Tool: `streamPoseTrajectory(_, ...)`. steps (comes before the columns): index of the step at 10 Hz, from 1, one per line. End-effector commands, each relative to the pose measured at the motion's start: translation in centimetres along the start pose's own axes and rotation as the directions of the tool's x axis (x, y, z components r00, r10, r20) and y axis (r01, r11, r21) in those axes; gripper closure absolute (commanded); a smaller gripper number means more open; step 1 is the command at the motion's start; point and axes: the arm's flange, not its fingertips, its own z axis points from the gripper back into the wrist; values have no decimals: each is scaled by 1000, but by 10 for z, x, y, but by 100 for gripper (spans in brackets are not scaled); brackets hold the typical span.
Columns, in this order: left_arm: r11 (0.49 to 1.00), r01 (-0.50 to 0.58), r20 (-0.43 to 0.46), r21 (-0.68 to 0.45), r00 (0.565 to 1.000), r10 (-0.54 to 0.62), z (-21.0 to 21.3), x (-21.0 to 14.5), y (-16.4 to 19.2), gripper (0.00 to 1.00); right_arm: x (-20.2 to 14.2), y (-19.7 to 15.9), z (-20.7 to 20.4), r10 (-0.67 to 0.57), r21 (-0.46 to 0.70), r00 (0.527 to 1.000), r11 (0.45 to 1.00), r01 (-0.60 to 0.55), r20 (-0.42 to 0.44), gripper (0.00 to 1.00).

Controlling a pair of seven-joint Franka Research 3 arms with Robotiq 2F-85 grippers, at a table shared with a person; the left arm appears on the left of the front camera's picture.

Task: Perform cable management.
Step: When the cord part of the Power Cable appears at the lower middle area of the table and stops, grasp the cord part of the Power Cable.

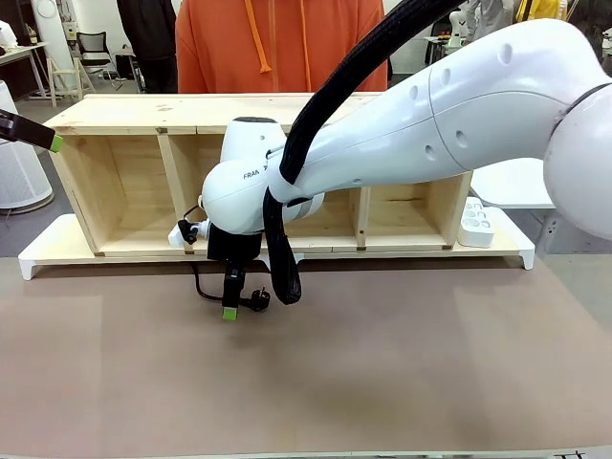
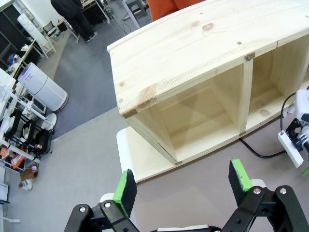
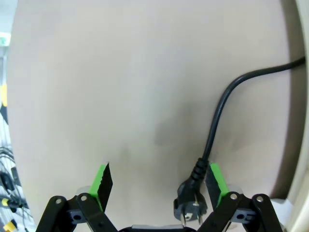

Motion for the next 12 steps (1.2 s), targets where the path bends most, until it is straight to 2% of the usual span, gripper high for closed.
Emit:
streamPoseTrajectory(1, 1000, 1, 6, 4, 1000, -1, -1, 1, 0, 0, 5, -8, -4, 15, -9, 999, 1000, -15, -46, 0)
streamPoseTrajectory(5, 1000, 1, 6, 4, 1000, -1, -1, 1, 0, 0, 1, -14, -14, -64, -105, 989, 993, 50, -133, 0)
streamPoseTrajectory(12, 1000, 1, 6, 4, 1000, -1, -1, 1, 0, 0, -1, -23, -25, -143, -130, 984, 983, 129, -107, 0)
